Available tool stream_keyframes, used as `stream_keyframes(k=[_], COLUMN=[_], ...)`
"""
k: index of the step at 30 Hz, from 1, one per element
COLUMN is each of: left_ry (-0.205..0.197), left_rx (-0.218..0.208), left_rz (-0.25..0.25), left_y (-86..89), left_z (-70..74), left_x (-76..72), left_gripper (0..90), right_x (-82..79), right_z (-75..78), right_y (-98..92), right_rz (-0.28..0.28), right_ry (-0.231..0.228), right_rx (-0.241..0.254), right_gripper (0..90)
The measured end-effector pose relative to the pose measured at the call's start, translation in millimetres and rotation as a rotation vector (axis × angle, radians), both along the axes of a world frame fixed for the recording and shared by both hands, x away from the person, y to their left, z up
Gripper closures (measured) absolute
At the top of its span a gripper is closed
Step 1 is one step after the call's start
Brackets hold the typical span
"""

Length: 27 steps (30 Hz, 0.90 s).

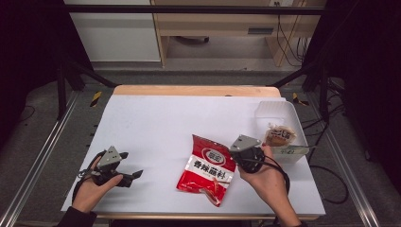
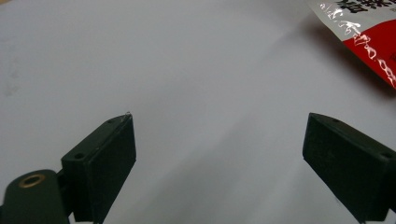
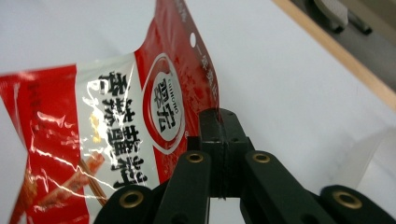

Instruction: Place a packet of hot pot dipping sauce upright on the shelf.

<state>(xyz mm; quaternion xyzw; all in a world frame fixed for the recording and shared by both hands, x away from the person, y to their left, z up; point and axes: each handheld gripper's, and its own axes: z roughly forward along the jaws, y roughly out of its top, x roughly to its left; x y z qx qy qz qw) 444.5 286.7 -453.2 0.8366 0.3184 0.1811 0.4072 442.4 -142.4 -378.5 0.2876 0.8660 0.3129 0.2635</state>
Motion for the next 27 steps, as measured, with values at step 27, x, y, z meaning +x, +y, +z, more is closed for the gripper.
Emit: stream_keyframes(k=[27], left_ry=[-0.02], left_rx=[-0.014], left_rz=[-0.074], left_y=[-15.5], left_z=[8.4], left_x=[-7.4], left_gripper=[10.0], right_x=[12.0], right_z=[71.1], right_y=[60.4], right_rz=[0.188], right_ry=[-0.102], right_rx=[-0.02], right_gripper=[90.0])
